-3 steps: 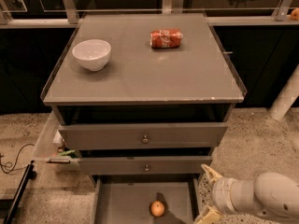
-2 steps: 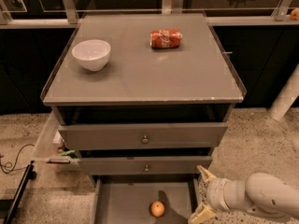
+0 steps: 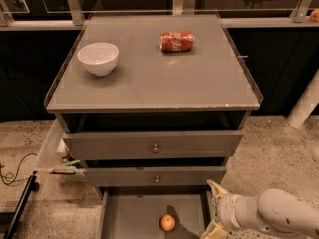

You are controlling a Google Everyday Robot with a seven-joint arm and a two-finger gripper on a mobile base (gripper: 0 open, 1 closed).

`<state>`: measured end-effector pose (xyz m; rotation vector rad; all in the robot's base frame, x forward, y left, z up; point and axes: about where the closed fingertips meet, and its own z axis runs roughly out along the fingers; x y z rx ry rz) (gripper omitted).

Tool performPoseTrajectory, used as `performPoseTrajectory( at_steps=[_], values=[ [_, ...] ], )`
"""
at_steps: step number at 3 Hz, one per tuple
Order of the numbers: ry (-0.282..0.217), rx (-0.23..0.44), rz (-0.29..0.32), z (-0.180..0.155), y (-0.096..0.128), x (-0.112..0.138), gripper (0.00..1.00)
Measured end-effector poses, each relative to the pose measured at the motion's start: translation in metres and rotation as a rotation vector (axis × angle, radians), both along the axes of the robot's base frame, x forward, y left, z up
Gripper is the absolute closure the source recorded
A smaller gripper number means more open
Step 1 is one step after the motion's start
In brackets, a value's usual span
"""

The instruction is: Pick orange from bottom drawer and place on counter

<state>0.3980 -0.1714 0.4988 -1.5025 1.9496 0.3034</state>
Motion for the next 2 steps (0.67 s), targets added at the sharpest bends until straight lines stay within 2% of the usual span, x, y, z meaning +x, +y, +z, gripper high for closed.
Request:
performPoseTrajectory(
  at_steps=[1,2],
  values=[
    [-0.035,-0.023,0.020,-0.037,-0.002,0.004,0.00],
    [-0.064,0.016,0.055,-0.086,-0.005,0.007,0.00]
  ],
)
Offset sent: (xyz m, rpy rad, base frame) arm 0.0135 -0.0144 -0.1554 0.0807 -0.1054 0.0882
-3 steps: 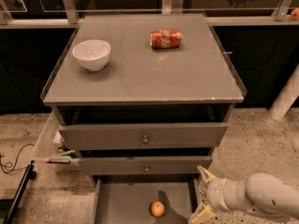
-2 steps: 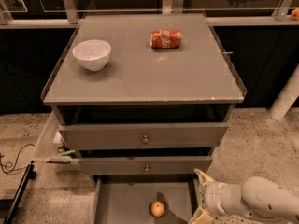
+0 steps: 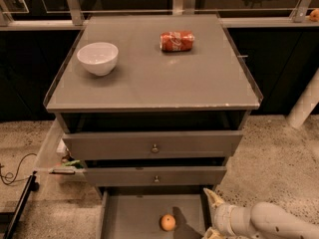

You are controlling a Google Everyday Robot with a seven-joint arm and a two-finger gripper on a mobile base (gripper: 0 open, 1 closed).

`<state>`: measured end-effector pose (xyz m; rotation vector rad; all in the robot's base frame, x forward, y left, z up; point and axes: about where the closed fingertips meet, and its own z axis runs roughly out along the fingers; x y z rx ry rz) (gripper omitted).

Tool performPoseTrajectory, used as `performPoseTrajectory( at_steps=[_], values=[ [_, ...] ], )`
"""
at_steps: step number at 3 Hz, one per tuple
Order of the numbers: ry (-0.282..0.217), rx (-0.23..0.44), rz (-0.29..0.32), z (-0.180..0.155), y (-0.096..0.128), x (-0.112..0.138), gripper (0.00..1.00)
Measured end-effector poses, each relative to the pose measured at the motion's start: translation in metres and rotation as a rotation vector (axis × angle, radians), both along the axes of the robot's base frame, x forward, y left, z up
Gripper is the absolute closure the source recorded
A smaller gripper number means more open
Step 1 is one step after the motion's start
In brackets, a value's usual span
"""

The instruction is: Pick orange from bottom drawer and place on counter

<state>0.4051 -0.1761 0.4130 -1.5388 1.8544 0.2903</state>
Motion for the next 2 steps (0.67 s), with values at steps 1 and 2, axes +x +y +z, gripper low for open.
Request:
performPoseTrajectory(
  at_steps=[1,2],
  values=[
    [-0.011,0.042,0.057,-0.048,-0.004,0.007,0.00],
    [0.047,0.127,0.100,-0.094,-0.003,0.017,0.00]
  ],
)
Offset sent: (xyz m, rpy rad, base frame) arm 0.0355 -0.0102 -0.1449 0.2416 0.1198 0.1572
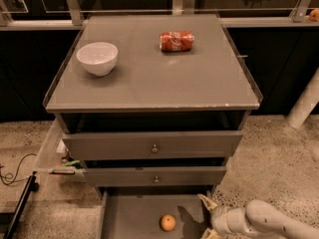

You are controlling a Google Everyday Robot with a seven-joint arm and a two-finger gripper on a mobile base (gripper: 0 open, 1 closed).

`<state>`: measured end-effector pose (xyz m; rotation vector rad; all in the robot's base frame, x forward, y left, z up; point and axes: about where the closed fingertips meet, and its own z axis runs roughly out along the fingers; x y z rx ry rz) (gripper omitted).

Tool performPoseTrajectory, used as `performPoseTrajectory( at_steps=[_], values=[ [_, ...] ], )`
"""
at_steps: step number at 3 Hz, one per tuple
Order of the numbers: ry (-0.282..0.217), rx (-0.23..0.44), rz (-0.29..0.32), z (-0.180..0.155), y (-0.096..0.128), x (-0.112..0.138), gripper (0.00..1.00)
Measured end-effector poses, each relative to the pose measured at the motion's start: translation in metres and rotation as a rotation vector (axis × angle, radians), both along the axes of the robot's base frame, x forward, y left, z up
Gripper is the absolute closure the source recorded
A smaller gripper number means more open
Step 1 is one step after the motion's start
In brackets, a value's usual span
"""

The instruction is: Pick orange from bottom drawer and place on counter

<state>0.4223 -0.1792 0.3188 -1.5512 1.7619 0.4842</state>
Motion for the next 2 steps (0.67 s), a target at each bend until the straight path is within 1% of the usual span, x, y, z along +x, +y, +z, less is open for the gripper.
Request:
performPoseTrajectory(
  at_steps=[1,2],
  values=[
    [0.059,0.100,0.012,-0.0270,0.0023,0.0162,0.00],
    [0.064,0.105,0.014,-0.0298,0.0056,0.0162,0.00]
  ],
)
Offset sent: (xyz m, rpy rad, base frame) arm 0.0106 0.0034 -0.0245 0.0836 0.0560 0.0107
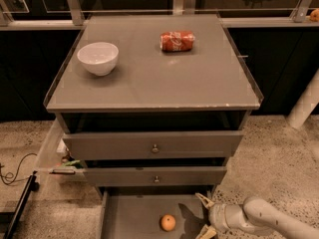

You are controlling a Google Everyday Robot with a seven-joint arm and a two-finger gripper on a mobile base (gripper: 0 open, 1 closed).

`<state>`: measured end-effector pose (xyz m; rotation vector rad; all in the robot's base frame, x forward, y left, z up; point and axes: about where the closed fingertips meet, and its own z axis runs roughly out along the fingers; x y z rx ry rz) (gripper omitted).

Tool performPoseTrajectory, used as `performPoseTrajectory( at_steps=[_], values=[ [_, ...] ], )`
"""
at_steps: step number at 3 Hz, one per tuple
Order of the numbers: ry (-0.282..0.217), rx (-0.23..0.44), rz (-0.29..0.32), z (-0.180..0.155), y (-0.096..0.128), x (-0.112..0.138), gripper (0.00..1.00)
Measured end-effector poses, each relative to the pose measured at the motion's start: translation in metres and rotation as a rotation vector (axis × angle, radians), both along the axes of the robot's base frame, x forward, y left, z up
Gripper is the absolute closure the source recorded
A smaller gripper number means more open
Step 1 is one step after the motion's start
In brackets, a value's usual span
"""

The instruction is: Pick orange from bottom drawer and place on counter

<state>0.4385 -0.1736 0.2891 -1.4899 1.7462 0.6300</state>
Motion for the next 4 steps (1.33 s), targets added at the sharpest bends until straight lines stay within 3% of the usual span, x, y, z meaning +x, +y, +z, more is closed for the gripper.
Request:
performPoseTrajectory(
  at_steps=[2,4],
  values=[
    [0.069,0.045,0.024,-0.051,0.042,0.011,0.00],
    [0.138,0.040,0.070,-0.093,0.073,0.013,0.00]
  ],
)
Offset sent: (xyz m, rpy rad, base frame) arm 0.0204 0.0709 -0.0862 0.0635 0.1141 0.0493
